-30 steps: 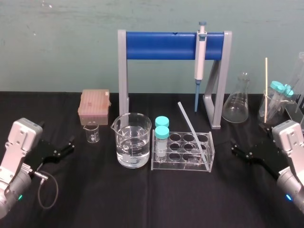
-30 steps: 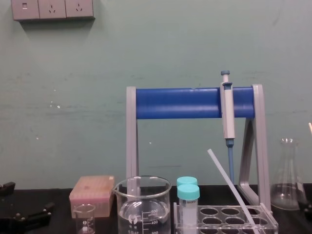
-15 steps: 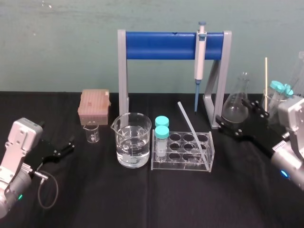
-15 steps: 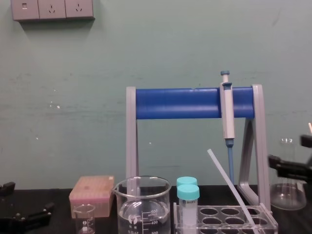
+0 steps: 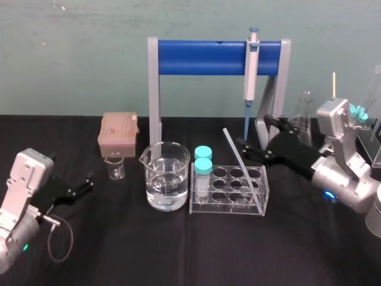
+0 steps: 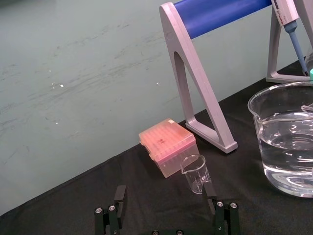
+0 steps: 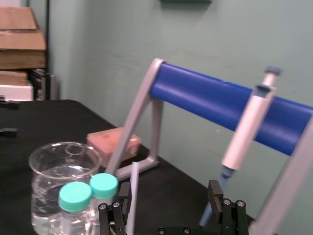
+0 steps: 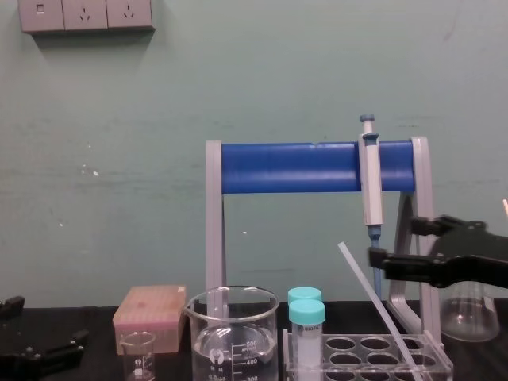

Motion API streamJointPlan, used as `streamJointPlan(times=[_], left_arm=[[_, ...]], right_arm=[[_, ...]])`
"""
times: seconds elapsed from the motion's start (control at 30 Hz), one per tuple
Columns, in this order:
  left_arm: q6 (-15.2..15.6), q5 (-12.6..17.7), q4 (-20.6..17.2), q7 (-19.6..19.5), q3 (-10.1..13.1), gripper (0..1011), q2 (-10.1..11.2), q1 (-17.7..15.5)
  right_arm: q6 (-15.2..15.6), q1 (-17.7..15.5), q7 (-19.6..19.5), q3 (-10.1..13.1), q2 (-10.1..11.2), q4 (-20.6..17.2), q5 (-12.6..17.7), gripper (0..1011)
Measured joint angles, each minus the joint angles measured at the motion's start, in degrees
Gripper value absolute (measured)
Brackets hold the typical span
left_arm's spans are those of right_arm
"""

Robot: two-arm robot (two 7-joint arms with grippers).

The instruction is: Pick up the stirring rod with one hand, then place it down.

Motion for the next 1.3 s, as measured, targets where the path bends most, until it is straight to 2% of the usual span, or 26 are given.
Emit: streamJointPlan(times=[0.33,0.53,0.87,1.3], left_arm=[[0.0,0.0,0.0,0.0,0.0,1000,0.0,0.0],[0.0,0.0,0.0,0.0,0.0,1000,0.0,0.0],[0.0,0.0,0.0,0.0,0.0,1000,0.0,0.0],[0.0,0.0,0.0,0.0,0.0,1000,0.0,0.0]], right_arm=[[2.82,3.15,6.49,-0.95,-3.13,4.91,1.37,1000],[4.71,4.23,8.99,-0.87,-4.85,8.24,2.19,1000],[4.53,5.49,10.39,0.2,-6.6,11.72,1.9,1000],[4.51,5.41,10.32,0.13,-6.46,11.49,1.87,994]])
